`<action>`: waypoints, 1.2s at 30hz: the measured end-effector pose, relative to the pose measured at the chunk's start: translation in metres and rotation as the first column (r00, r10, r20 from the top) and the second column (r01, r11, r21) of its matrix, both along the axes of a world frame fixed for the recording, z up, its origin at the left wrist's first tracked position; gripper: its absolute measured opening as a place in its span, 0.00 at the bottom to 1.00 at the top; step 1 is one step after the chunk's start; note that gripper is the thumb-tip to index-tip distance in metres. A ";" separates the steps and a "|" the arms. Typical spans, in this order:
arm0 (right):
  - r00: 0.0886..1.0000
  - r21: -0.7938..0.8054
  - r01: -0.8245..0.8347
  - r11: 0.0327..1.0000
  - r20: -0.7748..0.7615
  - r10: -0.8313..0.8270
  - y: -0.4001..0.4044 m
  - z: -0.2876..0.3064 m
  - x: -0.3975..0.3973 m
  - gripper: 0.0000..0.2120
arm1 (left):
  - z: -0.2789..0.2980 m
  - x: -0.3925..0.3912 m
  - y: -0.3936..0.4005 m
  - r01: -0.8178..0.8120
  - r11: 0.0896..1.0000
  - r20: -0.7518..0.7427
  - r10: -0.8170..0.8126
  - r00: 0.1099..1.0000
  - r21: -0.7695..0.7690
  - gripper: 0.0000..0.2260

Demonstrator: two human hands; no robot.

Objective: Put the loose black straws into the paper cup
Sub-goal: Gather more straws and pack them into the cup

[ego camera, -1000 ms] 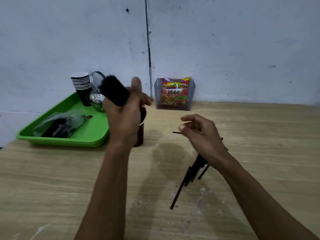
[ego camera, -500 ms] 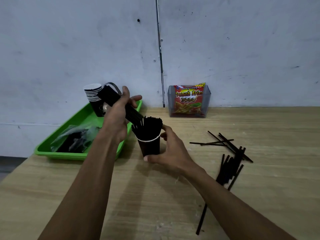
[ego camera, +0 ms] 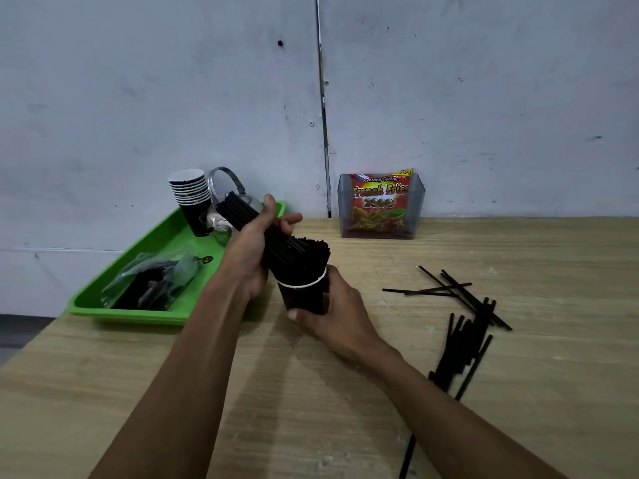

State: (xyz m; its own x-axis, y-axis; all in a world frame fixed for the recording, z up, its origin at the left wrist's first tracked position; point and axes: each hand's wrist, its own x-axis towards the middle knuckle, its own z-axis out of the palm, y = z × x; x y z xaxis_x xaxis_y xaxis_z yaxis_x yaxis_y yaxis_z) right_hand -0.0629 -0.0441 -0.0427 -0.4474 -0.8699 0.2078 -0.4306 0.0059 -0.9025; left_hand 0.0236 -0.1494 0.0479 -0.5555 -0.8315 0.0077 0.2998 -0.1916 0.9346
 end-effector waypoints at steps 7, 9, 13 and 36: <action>1.000 -0.010 0.013 1.000 0.013 -0.013 -0.001 -0.006 0.001 0.32 | 0.001 0.000 -0.005 0.000 0.999 -0.082 0.003 0.997 0.037 0.26; 1.000 -0.011 0.011 1.000 0.018 -0.011 -0.001 -0.007 0.003 0.32 | 0.001 0.001 -0.007 -0.001 1.000 -0.092 0.003 0.996 0.021 0.27; 1.000 -0.013 0.015 1.000 0.019 -0.014 -0.001 -0.008 0.004 0.33 | 0.000 0.003 -0.009 0.028 1.000 -0.117 -0.028 0.993 0.003 0.28; 0.998 -0.001 0.014 1.000 -0.058 -0.014 -0.001 -0.009 0.002 0.31 | 0.008 -0.003 -0.018 0.090 0.990 0.078 -0.099 0.992 0.111 0.25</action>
